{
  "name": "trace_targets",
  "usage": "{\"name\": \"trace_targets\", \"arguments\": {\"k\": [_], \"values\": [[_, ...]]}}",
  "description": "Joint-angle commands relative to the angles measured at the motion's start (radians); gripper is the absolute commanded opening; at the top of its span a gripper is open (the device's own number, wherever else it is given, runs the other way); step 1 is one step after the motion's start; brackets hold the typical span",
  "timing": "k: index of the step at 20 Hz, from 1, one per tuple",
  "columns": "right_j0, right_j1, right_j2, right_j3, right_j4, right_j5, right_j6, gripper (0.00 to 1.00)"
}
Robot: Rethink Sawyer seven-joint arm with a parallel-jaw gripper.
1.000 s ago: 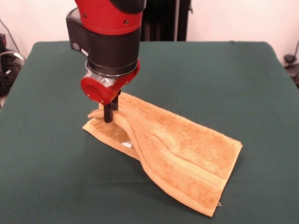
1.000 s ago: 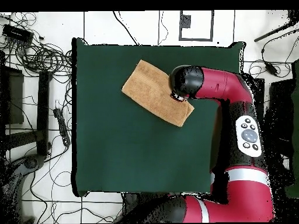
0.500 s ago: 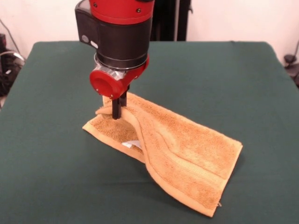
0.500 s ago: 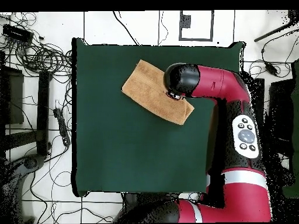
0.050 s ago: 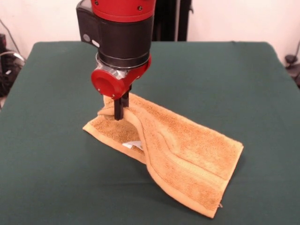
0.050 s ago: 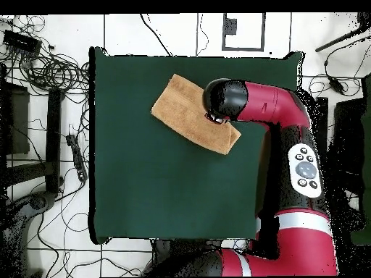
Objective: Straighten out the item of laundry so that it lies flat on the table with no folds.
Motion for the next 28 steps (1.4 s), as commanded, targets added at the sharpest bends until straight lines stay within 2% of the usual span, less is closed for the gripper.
{"name": "trace_targets", "arguments": {"k": [1, 7, 25, 28], "values": [[0.043, -0.003, 0.016, 0.16, 0.044, -0.05, 0.317, 0.0], [0.046, 0.009, 0.01, 0.174, 0.042, -0.096, 0.331, 0.0], [0.035, -0.056, 0.0, 0.262, 0.093, -0.209, 0.35, 0.0], [0.036, -0.072, -0.008, 0.264, 0.103, -0.198, 0.35, 0.0]]}}
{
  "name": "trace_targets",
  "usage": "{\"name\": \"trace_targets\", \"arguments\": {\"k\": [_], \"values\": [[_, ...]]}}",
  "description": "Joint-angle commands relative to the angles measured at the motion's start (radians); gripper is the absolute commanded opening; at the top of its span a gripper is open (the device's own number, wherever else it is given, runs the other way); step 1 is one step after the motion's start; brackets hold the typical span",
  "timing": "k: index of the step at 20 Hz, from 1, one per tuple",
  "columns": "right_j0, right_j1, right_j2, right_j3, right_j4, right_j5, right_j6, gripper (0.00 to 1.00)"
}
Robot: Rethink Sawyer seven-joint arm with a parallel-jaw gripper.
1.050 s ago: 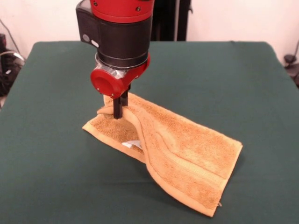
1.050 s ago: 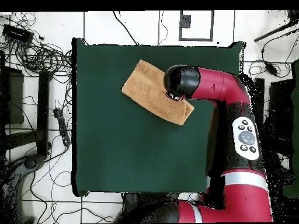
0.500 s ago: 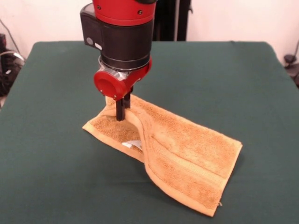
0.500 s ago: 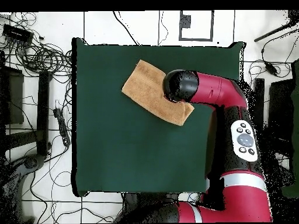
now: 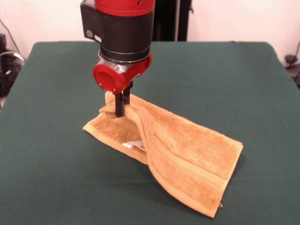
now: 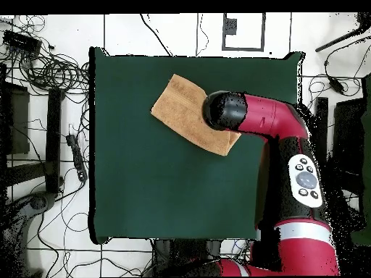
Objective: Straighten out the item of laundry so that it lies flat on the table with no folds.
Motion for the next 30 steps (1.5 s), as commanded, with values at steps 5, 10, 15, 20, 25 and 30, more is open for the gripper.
{"name": "trace_targets", "arguments": {"k": [5, 10, 15, 20, 25, 30], "values": [[0.063, -0.04, -0.014, 0.131, 0.069, -0.019, 0.366, 0.0], [0.072, -0.041, -0.024, 0.147, 0.071, -0.083, 0.368, 0.0], [0.059, -0.062, -0.019, 0.192, 0.08, -0.152, 0.371, 0.0], [0.063, -0.076, -0.031, 0.213, 0.083, -0.183, 0.379, 0.0], [0.07, -0.081, -0.04, 0.217, 0.097, -0.188, 0.389, 0.0], [0.096, -0.08, -0.073, 0.209, 0.107, -0.173, 0.408, 0.0]]}}
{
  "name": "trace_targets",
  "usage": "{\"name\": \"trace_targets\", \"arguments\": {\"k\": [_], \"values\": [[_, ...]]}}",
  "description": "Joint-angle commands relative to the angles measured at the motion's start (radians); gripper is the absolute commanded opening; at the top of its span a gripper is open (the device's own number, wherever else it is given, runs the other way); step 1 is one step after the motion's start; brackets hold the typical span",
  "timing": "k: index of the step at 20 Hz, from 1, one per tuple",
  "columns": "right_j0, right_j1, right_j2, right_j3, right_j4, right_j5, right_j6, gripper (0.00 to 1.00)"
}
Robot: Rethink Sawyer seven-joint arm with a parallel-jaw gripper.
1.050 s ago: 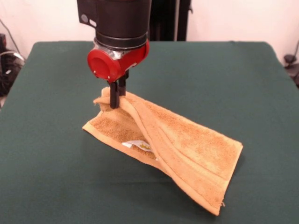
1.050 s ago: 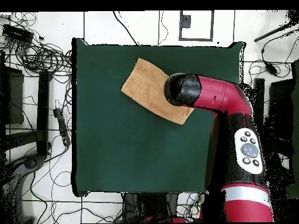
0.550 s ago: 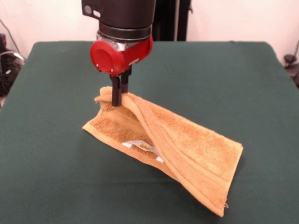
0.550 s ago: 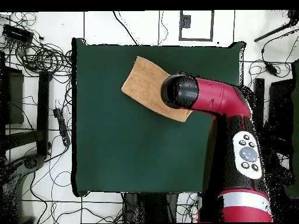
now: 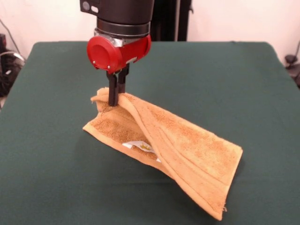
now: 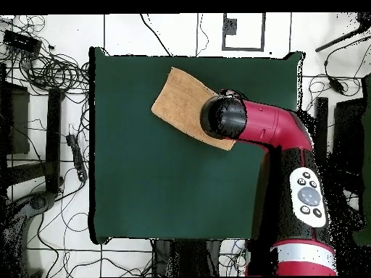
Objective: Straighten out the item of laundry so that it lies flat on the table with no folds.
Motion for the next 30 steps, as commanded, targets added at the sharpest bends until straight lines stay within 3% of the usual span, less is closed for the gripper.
{"name": "trace_targets", "arguments": {"k": [1, 12, 23, 30], "values": [[0.072, 0.002, -0.022, 0.124, 0.065, -0.012, 0.412, 0.0], [0.163, -0.03, -0.149, 0.125, 0.097, 0.083, 0.481, 0.0], [0.216, -0.078, -0.203, 0.188, 0.115, 0.101, 0.58, 0.0], [0.212, -0.087, -0.2, 0.22, 0.114, 0.086, 0.584, 0.0]]}}
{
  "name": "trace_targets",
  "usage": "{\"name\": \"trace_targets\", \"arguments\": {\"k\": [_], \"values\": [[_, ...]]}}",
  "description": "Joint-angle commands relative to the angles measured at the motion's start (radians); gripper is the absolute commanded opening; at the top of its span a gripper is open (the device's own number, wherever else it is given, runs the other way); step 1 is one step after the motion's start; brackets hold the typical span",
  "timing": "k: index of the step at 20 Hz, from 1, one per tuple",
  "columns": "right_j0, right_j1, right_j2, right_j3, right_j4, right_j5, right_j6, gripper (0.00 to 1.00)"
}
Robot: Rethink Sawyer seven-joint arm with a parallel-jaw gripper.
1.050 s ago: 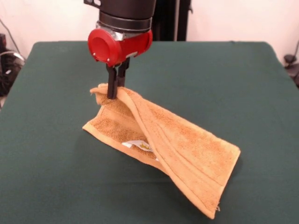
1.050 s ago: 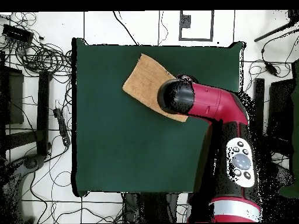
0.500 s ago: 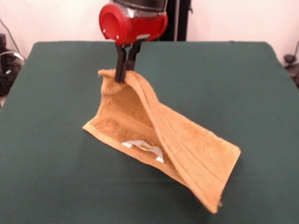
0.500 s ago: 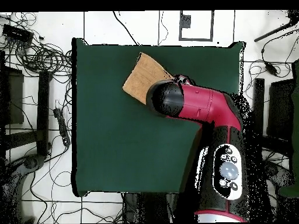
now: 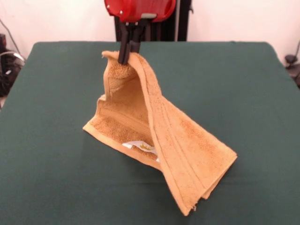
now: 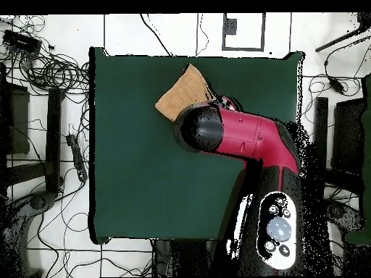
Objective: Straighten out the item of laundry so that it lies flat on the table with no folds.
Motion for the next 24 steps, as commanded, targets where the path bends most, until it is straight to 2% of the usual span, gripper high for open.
{"name": "trace_targets", "arguments": {"k": [1, 15, 24], "values": [[0.029, 0.015, 0.006, 0.165, 0.042, 0.078, 0.319, 0.0], [0.031, 0.071, 0.005, 0.163, 0.021, 0.001, 0.321, 0.0], [0.024, 0.117, 0.017, 0.163, 0.011, -0.1, 0.328, 0.0]]}}
